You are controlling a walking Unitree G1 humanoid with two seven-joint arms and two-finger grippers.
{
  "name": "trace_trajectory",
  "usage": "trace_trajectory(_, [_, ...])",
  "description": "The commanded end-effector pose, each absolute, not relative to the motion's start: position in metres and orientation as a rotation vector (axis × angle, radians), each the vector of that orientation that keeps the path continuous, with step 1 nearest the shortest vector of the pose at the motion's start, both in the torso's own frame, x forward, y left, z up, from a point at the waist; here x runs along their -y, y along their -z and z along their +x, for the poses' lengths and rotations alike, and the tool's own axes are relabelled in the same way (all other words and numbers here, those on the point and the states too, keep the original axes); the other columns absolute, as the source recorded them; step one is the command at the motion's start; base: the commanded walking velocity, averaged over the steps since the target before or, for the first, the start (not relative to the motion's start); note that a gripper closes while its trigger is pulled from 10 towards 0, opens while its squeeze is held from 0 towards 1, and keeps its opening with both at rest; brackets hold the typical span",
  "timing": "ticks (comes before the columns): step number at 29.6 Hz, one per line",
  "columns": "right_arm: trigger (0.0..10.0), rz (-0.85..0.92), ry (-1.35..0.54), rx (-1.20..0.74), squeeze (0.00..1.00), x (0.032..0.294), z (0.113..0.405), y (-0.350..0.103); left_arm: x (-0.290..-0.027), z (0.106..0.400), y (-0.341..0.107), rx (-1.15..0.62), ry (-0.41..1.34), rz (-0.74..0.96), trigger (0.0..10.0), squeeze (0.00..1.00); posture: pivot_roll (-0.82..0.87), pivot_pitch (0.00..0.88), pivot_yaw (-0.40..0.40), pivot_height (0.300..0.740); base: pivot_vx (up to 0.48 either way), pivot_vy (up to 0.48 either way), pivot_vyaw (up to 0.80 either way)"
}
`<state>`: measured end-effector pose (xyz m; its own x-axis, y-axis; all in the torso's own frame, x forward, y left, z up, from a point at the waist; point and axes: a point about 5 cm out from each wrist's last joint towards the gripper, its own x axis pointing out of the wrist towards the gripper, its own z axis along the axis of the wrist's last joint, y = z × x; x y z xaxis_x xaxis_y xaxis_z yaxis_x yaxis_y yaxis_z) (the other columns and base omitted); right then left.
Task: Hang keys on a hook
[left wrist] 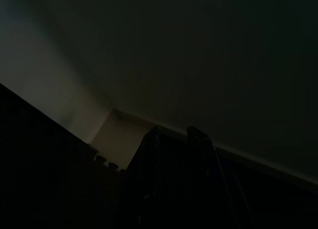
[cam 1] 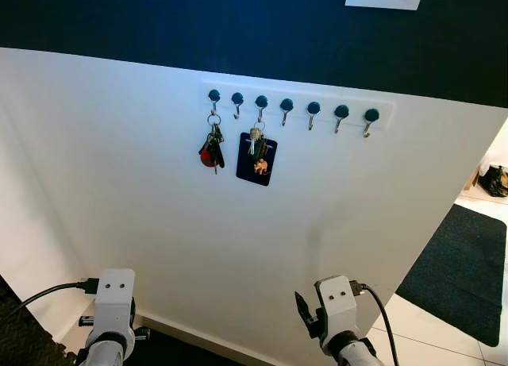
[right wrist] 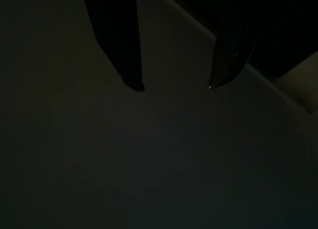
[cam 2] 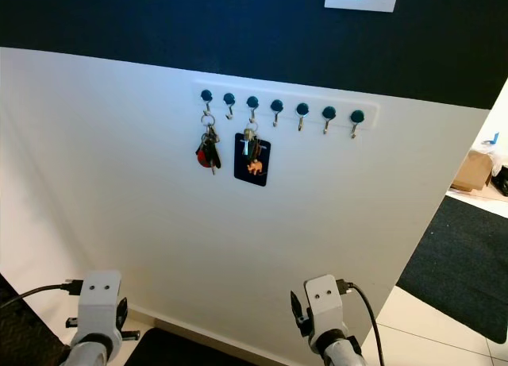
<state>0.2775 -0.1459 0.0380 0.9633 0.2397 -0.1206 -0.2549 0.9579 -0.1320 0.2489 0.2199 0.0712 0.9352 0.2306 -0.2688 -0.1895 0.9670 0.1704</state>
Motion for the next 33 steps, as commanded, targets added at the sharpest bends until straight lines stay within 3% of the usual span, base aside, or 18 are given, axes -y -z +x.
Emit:
trace_trajectory(1, [10.0,-0.154,-0.247,-0.115,0.0,0.1488,0.2755,-0.0347,-0.2208,0.2478,-0.0682,-0.306,-0.213,0.158,10.0,0.0,0.11,0.065,-0.019,0.74,0.0,0.0,0.0])
trace_trajectory(33, [10.0,-0.155,-0.241,-0.131,0.0,0.1499,0.2707,-0.0301,-0.2219,0.2454,-0.0676,-0.315,-0.213,0.159,10.0,0.0,0.11,0.078,-0.013,0.74,0.0,0.0,0.0])
